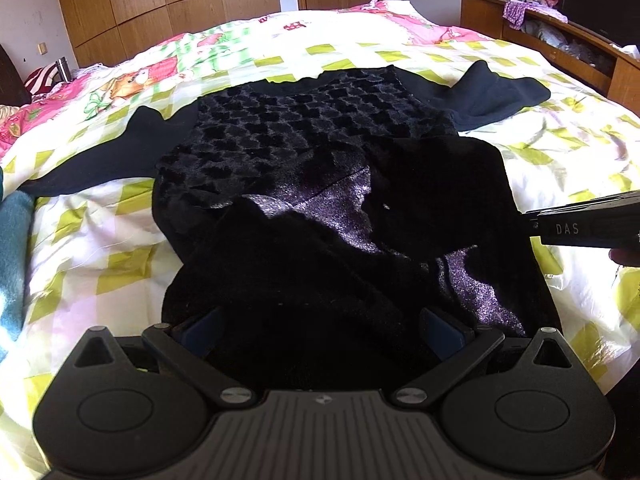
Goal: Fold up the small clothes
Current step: 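Grasp the black top's sleeve cuff with the right gripper and lift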
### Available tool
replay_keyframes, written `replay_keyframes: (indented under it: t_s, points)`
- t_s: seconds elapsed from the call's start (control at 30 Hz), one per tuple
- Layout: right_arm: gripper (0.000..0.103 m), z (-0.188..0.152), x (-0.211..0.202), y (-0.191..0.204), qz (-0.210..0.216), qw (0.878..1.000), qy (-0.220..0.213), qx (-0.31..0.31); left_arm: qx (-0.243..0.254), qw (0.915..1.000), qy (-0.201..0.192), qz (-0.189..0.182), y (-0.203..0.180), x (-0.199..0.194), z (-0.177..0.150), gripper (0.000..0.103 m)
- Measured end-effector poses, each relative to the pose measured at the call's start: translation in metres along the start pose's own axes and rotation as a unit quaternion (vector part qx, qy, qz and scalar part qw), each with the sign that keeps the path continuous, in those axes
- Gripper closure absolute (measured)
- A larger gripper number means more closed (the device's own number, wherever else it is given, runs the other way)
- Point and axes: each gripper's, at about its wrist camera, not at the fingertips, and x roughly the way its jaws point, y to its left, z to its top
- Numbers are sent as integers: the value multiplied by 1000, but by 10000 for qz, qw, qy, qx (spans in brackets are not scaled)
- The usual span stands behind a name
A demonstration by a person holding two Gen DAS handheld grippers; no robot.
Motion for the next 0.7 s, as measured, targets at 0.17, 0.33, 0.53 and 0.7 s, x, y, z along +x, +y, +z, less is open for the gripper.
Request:
replay_keyframes:
  t_s: [0.17, 0.33, 0.53, 0.7]
  points:
    - [86, 3, -21, -11, 101, 9996, -202, 187, 142, 9999, -12, -13, -1, -3, -2, 0]
    - [79, 23, -15, -50, -134, 9958, -359, 834, 124, 9995, -267, -120, 3, -12, 19, 0]
    - [68, 65, 32, -117, -442, 9755, -501, 2094, 380, 9972, -564, -297, -2, 18, 71, 0]
    - [55, 100, 80, -168, -57, 9430, -795, 3233, 533, 9963, -538, -412, -8, 65, 113, 0]
